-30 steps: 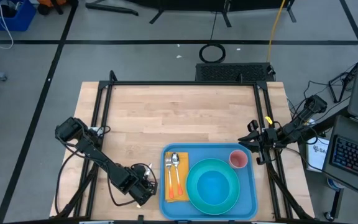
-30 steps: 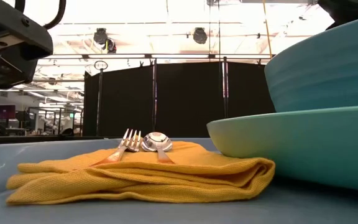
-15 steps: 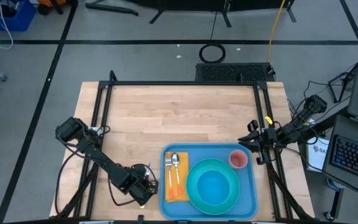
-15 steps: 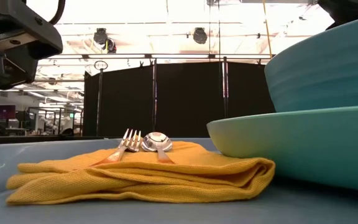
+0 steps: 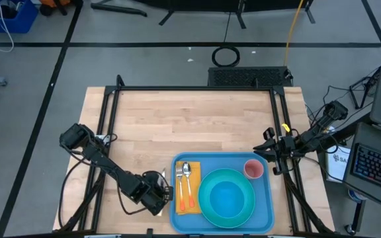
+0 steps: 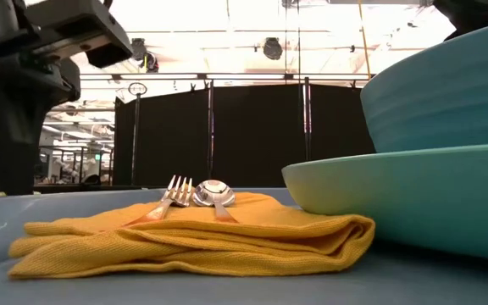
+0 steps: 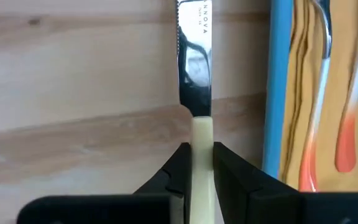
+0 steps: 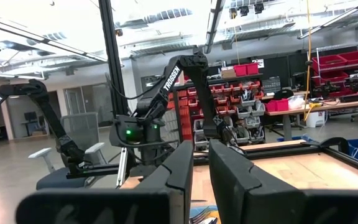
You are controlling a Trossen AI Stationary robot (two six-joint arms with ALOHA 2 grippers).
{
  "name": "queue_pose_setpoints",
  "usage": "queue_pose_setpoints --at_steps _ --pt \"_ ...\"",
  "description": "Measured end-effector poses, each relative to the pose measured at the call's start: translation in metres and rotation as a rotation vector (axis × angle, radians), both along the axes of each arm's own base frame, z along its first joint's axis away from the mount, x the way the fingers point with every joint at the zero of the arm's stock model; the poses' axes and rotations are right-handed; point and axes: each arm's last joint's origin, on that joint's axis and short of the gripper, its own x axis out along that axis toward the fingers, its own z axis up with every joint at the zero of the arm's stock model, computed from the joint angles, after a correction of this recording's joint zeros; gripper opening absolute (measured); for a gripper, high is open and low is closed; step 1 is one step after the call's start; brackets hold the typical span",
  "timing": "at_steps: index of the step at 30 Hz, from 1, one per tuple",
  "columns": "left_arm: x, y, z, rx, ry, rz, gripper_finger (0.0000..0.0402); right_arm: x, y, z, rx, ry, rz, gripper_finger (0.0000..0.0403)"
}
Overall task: Set up tray
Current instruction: Put the yellow table knife on top of the yellow table napkin to the right of the orange spoon
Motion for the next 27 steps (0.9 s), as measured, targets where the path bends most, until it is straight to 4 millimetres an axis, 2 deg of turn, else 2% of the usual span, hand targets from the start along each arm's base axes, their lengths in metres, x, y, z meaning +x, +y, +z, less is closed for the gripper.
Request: queue_pose_setpoints --at_steps 7,16,27 --pt "0.008 0.004 0.008 -0.052 0.025 0.050 0.0051 0.000 0.000 0.000 0.000 0.000 0.000 0.0043" --pt "0.023 0.005 0.033 -0.027 -0.015 0.051 0.0051 0.000 0.000 0.000 -0.001 0.001 0.000 0.0043" --pt "0.043 0.028 0.038 -0.065 -0.014 0.066 0.0051 0.000 0.000 0.000 0.000 0.000 0.000 0.0043"
